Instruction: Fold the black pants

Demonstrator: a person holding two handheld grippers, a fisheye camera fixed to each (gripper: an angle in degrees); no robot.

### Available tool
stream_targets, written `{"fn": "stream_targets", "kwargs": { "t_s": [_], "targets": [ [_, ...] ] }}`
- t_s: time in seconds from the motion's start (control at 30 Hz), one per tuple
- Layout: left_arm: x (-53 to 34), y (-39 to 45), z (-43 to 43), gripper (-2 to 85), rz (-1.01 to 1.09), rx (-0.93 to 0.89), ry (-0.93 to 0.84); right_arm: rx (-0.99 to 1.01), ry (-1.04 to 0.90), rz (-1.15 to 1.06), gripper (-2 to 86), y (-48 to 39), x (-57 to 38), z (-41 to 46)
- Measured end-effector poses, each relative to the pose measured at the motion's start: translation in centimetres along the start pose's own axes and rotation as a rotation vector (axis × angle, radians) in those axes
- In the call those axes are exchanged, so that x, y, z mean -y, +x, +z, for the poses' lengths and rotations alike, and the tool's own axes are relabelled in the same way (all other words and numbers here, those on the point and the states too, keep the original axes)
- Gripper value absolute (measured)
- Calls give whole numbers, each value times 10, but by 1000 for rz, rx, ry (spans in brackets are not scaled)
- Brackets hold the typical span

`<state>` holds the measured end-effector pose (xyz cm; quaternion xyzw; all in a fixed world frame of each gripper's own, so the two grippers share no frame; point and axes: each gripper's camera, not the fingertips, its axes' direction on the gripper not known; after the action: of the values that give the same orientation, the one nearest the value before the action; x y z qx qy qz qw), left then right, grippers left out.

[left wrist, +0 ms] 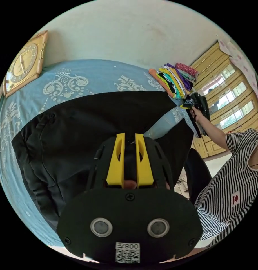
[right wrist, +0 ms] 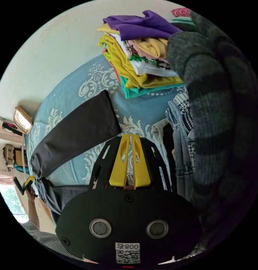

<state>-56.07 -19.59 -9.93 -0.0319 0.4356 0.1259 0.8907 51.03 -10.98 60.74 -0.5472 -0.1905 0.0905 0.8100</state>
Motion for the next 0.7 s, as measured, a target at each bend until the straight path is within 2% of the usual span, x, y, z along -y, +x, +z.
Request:
{"fn": "stream_targets", "kwargs": {
  "t_s": [0.13,0.23,0.27,0.3,0.33,0.4,0.47,0.53,0.6,0.67,0.7],
  "targets": [
    [14,-35,9,35,-176,220,-5,10,44,-179,6,-59,11,-3],
    [28,-57,26,18,-265,384,-41,-50,-62,-340,1,-114,17,31],
    [33,-63,41,13,-266,434,-120,-111,-142,-389,1,-129,15,54],
    [36,-62,43,9,-231,461,-76,-152,-130,-392,1,-134,12,59],
    [38,-62,45,7,-238,462,-90,-180,-17,-400,1,-140,3,53],
    [48,-64,44,4,-249,442,-93,-195,-27,-388,1,-143,2,56],
    [52,-62,37,3,-239,460,-24,-173,-50,-401,1,-146,5,50],
    [59,-67,33,2,-250,461,20,-149,2,-412,1,-150,5,38],
    [70,-82,42,1,-282,493,-18,-94,42,-422,1,-157,8,30],
    [77,-94,56,2,-290,516,-88,-21,1,-424,0,-165,18,40],
    [81,-98,58,2,-286,515,-52,-15,-17,-425,0,-167,21,46]
  ]
}}
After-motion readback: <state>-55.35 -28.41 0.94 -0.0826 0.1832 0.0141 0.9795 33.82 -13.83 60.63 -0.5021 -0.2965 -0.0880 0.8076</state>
